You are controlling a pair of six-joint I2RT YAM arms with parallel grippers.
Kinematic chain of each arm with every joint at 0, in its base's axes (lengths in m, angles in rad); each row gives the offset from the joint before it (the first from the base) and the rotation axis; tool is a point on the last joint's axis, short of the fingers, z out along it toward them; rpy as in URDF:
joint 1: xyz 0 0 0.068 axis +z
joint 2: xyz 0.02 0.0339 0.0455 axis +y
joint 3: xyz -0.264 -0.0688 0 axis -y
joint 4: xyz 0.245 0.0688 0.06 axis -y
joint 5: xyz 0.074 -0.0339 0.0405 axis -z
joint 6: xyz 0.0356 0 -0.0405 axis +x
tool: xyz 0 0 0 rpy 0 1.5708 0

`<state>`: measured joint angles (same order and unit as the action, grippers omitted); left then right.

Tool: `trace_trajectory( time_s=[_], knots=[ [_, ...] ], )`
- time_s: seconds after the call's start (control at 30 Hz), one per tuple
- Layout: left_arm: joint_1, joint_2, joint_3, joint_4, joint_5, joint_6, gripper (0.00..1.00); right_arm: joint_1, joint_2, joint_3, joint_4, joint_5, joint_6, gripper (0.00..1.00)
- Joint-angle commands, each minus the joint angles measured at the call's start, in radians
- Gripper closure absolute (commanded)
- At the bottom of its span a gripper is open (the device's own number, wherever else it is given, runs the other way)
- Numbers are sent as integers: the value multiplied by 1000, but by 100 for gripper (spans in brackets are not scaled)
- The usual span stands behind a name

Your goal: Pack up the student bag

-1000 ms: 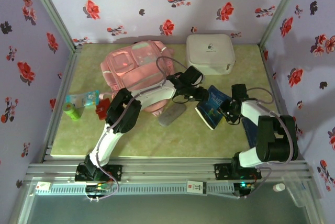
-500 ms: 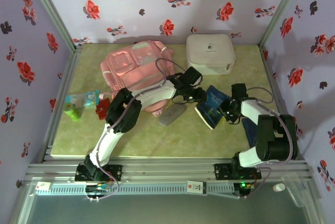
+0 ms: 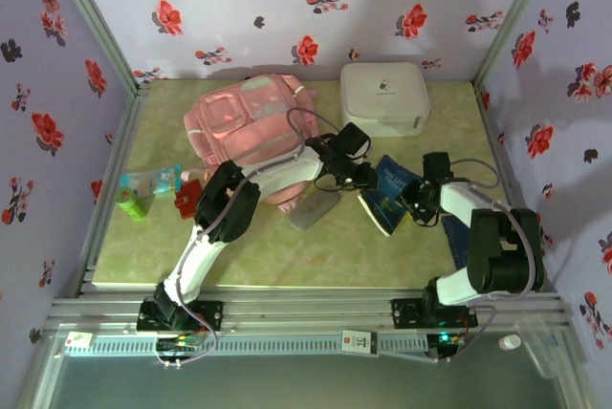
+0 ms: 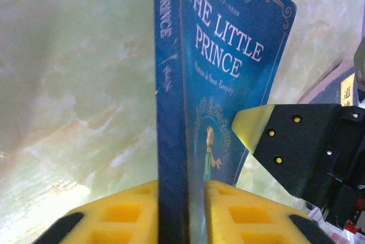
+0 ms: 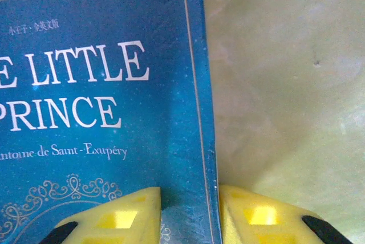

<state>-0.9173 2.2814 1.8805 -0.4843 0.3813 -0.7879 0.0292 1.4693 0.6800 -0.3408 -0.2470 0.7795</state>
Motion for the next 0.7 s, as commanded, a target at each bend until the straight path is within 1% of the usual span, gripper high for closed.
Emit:
trace_trajectory(
  time_s=[0.0, 0.1, 0.17, 0.23, 0.37, 0.43, 0.53, 0.67],
  knots=[
    [-29, 28, 43, -20, 91, 32, 87, 29, 59, -3, 267, -100, 23, 71],
    [-22, 2, 28, -18, 68, 41, 94, 29, 30, 5, 234, -66, 10, 70],
    [-10, -35, 8, 2, 56, 52, 100, 29, 0, 14, 198, -38, -4, 66],
    [5, -86, -25, 29, 33, 57, 100, 29, -35, 26, 167, -19, -16, 60],
    [45, -224, -132, 88, -26, 65, 100, 28, -109, 49, 129, -11, -32, 39],
    [68, -294, -190, 113, -52, 63, 100, 28, -142, 60, 131, -20, -26, 32],
    [106, -399, -280, 146, -93, 59, 100, 29, -174, 73, 155, -49, -12, 26],
    [166, -529, -385, 178, -152, 43, 100, 32, -198, 88, 228, -154, 33, 24]
  ],
)
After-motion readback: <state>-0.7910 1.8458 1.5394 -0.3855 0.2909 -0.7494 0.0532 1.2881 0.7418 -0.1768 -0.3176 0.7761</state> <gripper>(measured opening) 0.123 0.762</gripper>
